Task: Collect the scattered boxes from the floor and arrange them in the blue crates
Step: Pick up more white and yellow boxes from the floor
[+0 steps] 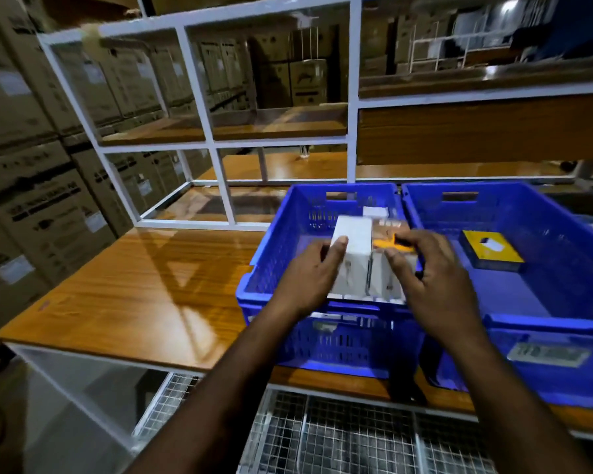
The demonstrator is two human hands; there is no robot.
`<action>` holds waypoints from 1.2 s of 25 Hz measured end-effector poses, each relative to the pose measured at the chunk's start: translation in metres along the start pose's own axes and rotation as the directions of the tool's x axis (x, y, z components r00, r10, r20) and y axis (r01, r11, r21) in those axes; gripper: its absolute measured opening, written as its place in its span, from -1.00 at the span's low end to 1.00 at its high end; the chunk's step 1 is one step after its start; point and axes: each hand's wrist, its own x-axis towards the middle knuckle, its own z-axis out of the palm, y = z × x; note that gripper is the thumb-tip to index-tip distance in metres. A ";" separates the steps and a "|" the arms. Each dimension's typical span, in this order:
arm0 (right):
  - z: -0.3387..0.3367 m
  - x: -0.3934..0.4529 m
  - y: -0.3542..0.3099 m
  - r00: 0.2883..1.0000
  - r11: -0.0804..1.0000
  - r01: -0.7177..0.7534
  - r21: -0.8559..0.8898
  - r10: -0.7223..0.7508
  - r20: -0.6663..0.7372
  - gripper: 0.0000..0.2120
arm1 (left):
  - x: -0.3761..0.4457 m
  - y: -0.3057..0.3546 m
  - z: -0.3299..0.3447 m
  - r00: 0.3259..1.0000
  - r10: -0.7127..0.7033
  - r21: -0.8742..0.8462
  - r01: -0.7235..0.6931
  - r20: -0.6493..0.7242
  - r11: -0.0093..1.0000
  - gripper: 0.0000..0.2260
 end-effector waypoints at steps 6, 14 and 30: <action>-0.007 0.024 0.022 0.983 0.951 0.020 -0.309 0.037 0.178 -0.69 | 0.006 -0.013 0.030 0.953 -0.205 0.564 0.045 0.224 0.824 -0.57; 0.014 0.011 0.020 0.994 0.991 -0.044 -0.128 0.056 0.096 -0.62 | 0.003 -0.007 0.030 0.989 -0.148 0.241 0.149 -0.023 0.959 -0.39; 0.029 0.006 0.028 0.993 0.968 -0.042 -0.249 0.069 0.100 -0.72 | 0.021 -0.022 0.039 0.994 -0.091 0.132 0.099 -0.066 0.986 -0.65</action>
